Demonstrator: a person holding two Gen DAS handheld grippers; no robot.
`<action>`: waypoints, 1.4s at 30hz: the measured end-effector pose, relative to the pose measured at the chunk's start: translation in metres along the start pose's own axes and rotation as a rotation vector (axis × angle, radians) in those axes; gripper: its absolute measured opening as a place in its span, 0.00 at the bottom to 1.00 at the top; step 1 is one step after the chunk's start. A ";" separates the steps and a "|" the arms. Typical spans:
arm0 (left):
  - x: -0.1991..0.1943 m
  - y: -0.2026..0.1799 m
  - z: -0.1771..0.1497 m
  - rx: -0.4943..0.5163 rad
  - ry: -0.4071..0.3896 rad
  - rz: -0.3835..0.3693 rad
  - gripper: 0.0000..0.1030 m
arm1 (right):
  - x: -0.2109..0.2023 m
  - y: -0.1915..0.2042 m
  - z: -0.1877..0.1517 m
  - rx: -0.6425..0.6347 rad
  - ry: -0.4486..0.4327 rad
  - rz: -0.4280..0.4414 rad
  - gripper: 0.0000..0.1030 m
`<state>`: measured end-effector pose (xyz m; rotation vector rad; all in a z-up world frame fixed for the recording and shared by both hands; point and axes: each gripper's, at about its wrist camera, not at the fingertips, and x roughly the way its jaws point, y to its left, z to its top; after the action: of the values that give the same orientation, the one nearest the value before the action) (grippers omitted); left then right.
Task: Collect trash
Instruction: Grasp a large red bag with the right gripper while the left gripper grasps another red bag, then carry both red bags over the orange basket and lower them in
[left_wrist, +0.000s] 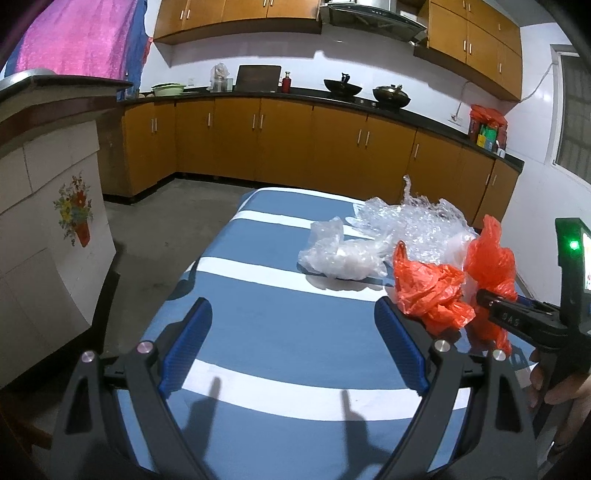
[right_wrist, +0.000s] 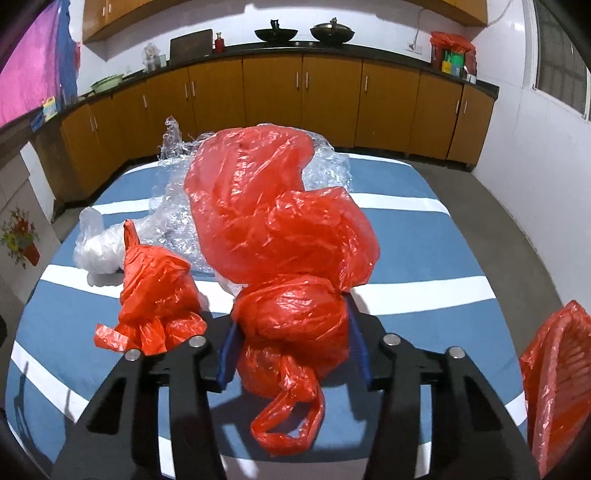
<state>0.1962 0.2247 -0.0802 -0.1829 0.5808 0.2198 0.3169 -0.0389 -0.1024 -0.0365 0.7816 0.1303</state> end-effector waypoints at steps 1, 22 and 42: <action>0.000 -0.002 0.000 0.003 0.001 -0.002 0.85 | -0.002 -0.002 -0.001 0.004 -0.002 0.007 0.45; 0.015 -0.069 0.008 0.087 0.032 -0.120 0.85 | -0.040 -0.064 -0.012 0.112 -0.056 0.006 0.42; 0.101 -0.132 0.002 0.125 0.256 -0.175 0.43 | -0.047 -0.082 -0.023 0.147 -0.037 0.001 0.42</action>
<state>0.3135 0.1140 -0.1208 -0.1403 0.8259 -0.0105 0.2784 -0.1268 -0.0872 0.1052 0.7528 0.0744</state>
